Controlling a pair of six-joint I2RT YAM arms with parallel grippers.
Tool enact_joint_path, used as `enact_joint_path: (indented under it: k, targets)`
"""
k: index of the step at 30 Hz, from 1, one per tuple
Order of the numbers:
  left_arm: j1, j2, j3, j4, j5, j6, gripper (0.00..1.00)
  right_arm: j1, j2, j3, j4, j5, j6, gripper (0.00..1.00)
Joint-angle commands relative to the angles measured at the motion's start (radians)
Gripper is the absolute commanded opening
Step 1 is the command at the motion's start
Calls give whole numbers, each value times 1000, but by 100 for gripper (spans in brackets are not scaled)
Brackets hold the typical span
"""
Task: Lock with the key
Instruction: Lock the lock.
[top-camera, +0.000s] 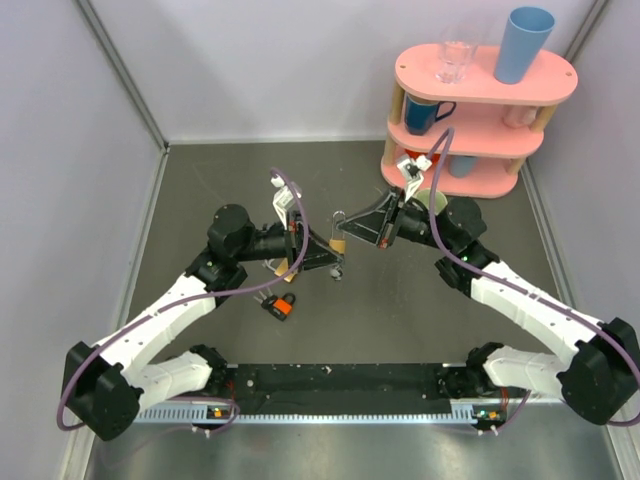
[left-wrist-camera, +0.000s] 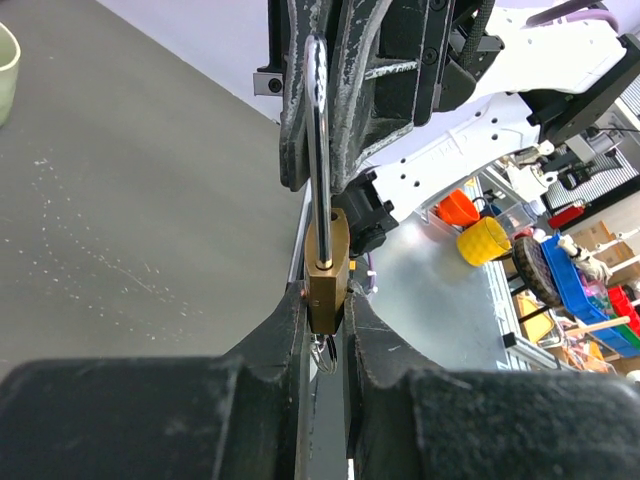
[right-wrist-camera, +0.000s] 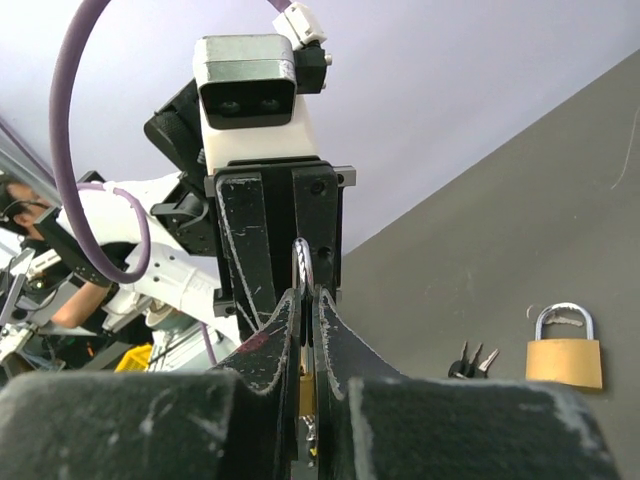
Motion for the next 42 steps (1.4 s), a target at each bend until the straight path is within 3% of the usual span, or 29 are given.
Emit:
enact_joint_path:
  k: [1, 5, 11, 17, 19, 30, 33, 34, 40, 42]
  targets:
    - [2, -7, 50, 13, 0, 24, 0, -2, -37, -34, 81, 12, -11, 0]
    - [0, -5, 56, 24, 16, 20, 0, -1, -37, -45, 114, -2, 3, 0]
    - [2, 1, 59, 44, 68, 14, 0, -2, -14, -35, 144, -22, -1, 29]
    - [0, 2, 63, 47, 105, 4, 0, 2, 44, -6, 249, -82, 51, 43]
    - [0, 4, 63, 47, 115, 1, 0, 7, 70, 8, 269, -91, 61, 43]
    - [2, 12, 54, 44, 123, -5, 0, 47, 103, 43, 367, -120, 116, 23]
    - [0, 10, 57, 44, 117, -6, 0, 51, 101, 52, 364, -131, 118, 12]
    - [0, 8, 56, 44, 114, -3, 0, 53, 101, 54, 361, -131, 115, 0]
    - [0, -15, 60, 16, 71, 18, 0, 54, 52, 46, 267, -71, 56, 0]
    - [2, -33, 63, 7, 47, 32, 12, 53, 29, 38, 230, -32, 32, 0]
